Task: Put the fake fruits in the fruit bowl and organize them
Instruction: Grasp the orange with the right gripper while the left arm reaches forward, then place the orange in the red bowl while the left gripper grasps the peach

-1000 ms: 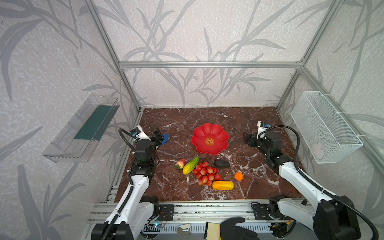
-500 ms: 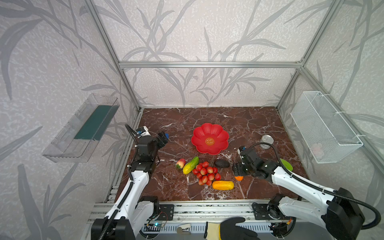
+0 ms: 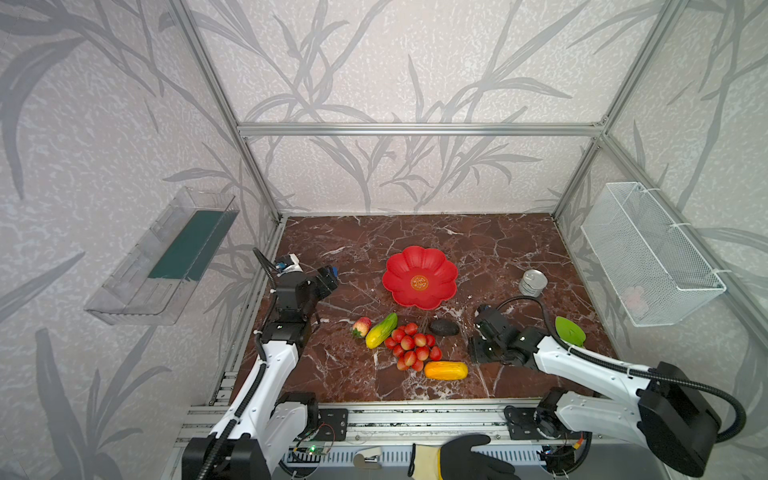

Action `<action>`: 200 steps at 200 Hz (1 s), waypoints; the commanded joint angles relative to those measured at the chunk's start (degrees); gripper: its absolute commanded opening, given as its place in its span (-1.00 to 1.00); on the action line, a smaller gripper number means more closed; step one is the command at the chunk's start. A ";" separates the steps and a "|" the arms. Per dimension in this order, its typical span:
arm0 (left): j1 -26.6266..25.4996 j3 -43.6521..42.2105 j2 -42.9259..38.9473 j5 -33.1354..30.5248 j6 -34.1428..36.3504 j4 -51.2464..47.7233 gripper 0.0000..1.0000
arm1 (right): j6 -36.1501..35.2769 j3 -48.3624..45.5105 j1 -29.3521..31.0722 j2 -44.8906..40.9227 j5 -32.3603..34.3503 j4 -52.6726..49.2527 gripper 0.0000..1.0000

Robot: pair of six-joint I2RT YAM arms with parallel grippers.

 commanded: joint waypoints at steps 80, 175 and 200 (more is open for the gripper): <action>-0.05 2.35 -1.40 6.83 0.90 -4.65 0.70 | -12.78 13.23 0.23 -2.31 6.86 8.82 -0.20; -8.63 4.73 -0.86 8.06 3.54 -19.46 0.61 | -25.29 42.42 -5.12 38.15 -2.98 18.68 -0.17; -11.90 5.60 0.31 4.56 4.61 -23.14 0.61 | -26.10 46.98 -6.13 45.51 -2.60 18.75 -0.16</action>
